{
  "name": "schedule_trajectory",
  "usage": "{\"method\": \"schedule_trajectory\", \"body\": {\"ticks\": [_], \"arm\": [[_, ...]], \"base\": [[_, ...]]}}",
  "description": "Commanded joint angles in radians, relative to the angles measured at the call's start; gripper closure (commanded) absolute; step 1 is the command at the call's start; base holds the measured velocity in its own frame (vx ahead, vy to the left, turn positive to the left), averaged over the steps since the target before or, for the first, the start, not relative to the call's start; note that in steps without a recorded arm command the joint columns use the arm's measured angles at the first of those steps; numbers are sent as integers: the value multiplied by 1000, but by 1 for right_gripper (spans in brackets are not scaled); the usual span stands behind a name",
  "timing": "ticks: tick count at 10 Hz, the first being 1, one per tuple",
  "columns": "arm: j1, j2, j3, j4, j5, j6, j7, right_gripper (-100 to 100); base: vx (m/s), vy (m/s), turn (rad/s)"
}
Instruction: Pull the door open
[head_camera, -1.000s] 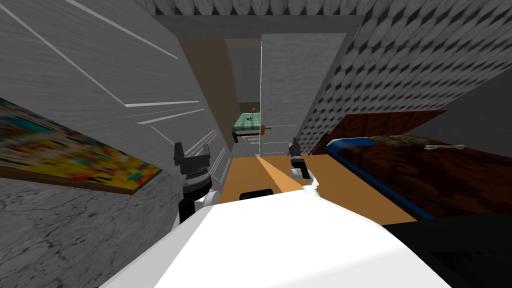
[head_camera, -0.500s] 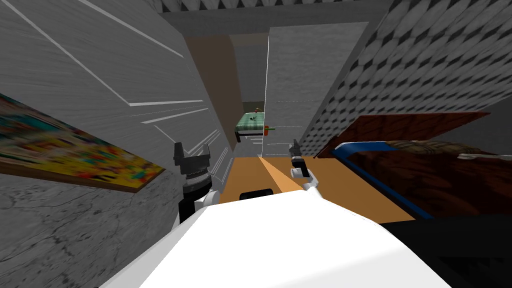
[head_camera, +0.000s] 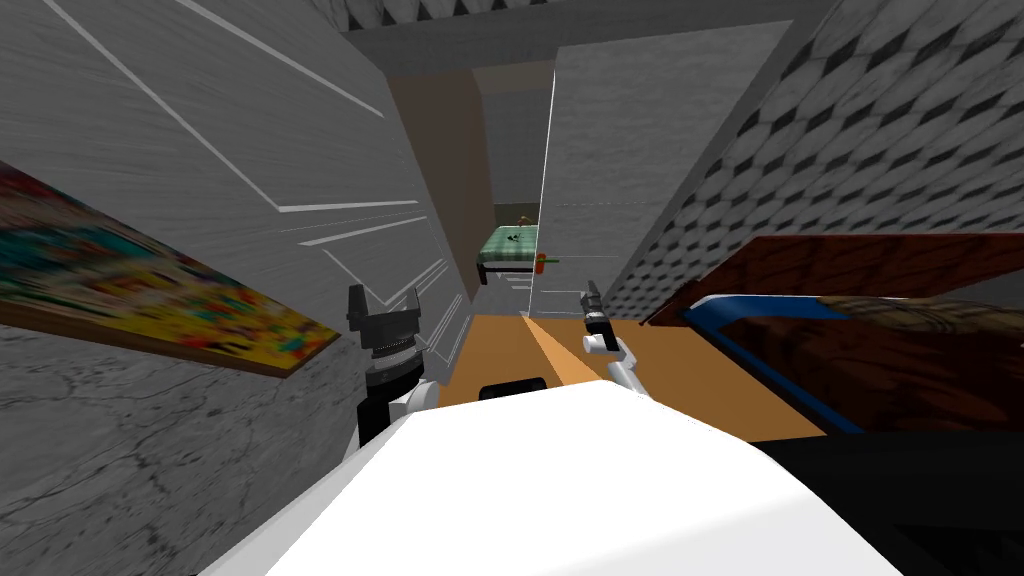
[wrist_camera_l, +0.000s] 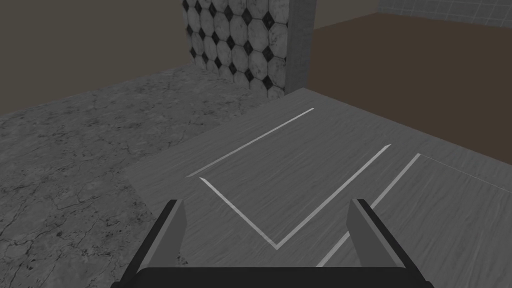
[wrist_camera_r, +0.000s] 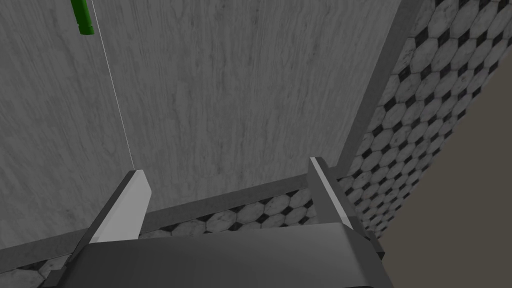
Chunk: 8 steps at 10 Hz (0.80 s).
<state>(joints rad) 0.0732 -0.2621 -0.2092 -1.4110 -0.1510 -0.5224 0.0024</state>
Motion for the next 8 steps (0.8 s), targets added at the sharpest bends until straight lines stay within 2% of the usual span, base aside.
{"method": "schedule_trajectory", "body": {"ticks": [1,2,3,5,6,8], "arm": [[-18,-15,-8,50,-7,4,-8,-100],[-36,-26,-15,84,-13,4,-15,-100],[-36,-26,-15,92,-13,4,-15,-100],[-69,-49,-28,163,-25,4,-28,-100],[-69,-49,-28,173,-25,4,-28,-100],[-102,-72,-41,238,-36,3,-41,-100]], "base": [[58,2,133],[98,-8,176],[76,-7,55],[70,-2,144],[61,-7,71],[70,-8,133]]}}
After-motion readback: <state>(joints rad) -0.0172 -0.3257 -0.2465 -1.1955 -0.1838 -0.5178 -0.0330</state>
